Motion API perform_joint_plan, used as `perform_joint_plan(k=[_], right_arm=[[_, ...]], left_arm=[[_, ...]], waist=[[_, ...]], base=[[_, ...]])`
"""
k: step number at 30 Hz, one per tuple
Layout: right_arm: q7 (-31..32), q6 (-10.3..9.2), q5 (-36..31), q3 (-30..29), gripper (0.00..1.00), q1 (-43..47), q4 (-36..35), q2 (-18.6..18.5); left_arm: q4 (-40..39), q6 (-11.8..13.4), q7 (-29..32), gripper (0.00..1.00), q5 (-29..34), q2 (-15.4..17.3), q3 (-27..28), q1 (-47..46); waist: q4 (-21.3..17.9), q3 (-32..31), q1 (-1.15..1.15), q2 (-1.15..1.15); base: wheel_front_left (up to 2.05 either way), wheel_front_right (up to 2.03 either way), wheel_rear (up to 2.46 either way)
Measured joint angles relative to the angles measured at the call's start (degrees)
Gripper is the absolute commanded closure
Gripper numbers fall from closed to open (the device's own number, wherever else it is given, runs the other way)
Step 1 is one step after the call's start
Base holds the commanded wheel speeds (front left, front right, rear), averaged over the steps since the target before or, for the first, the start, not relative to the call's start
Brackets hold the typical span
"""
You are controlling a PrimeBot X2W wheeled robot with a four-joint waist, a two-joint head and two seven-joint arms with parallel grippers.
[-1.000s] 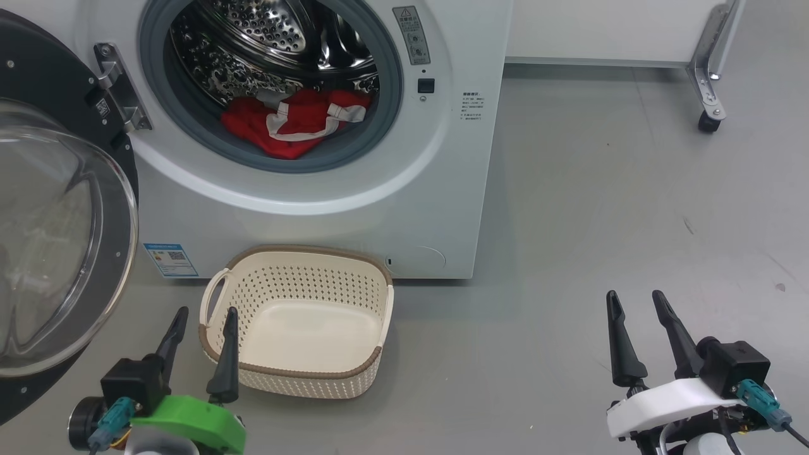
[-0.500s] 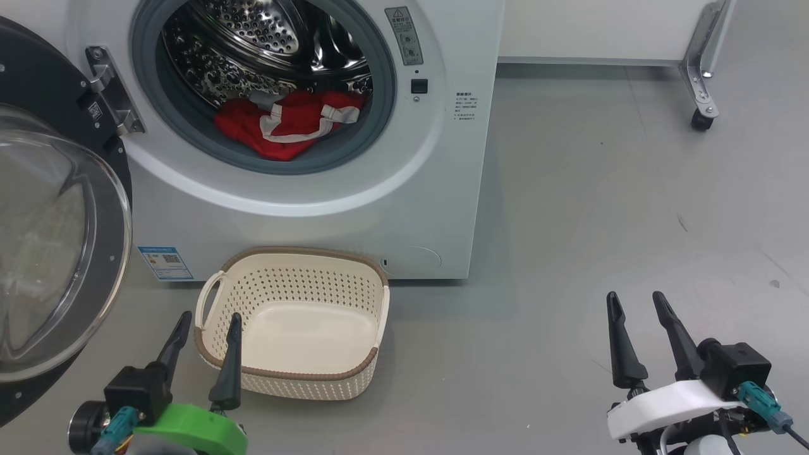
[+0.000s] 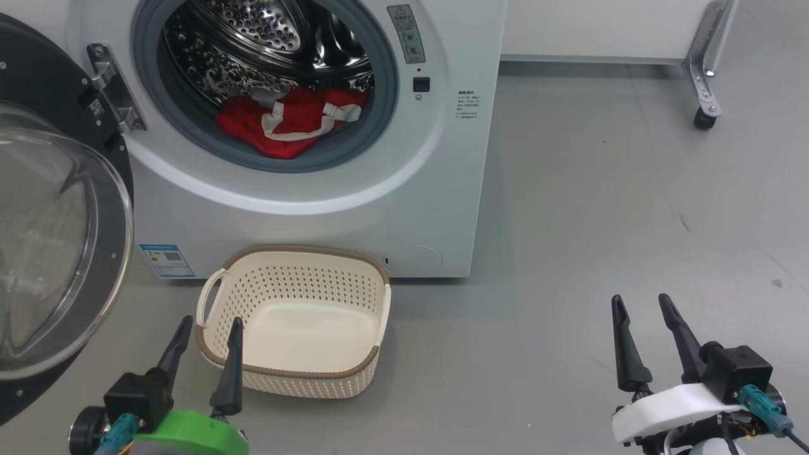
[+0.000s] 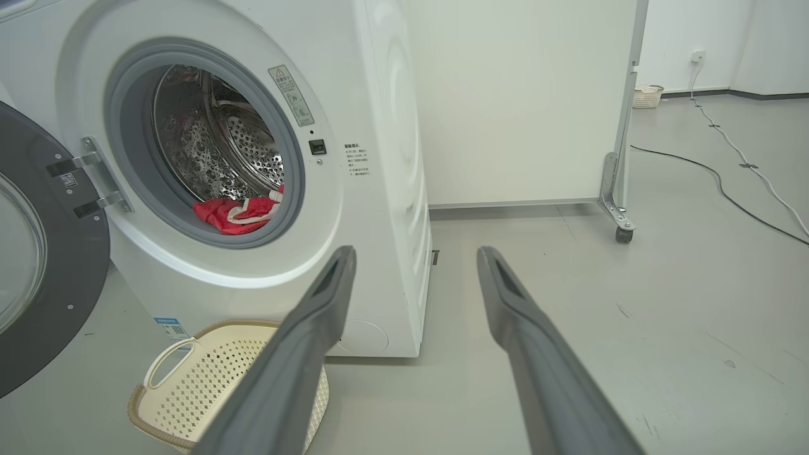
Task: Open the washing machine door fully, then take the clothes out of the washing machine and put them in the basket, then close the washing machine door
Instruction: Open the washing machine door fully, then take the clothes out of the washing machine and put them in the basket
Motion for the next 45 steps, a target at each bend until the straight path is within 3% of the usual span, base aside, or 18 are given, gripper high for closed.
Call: perform_joint_plan(k=[45], right_arm=[[0.0,-0.49,-0.6,0.2,0.00,0.0,0.1,0.1]], left_arm=[[-3.3,-0.8,0.0,0.00,-0.5,0.2,-0.1,0.9]], waist=[[0.4,0.7,0.00,0.00]], base=[[0.14,-0.14,0.00]])
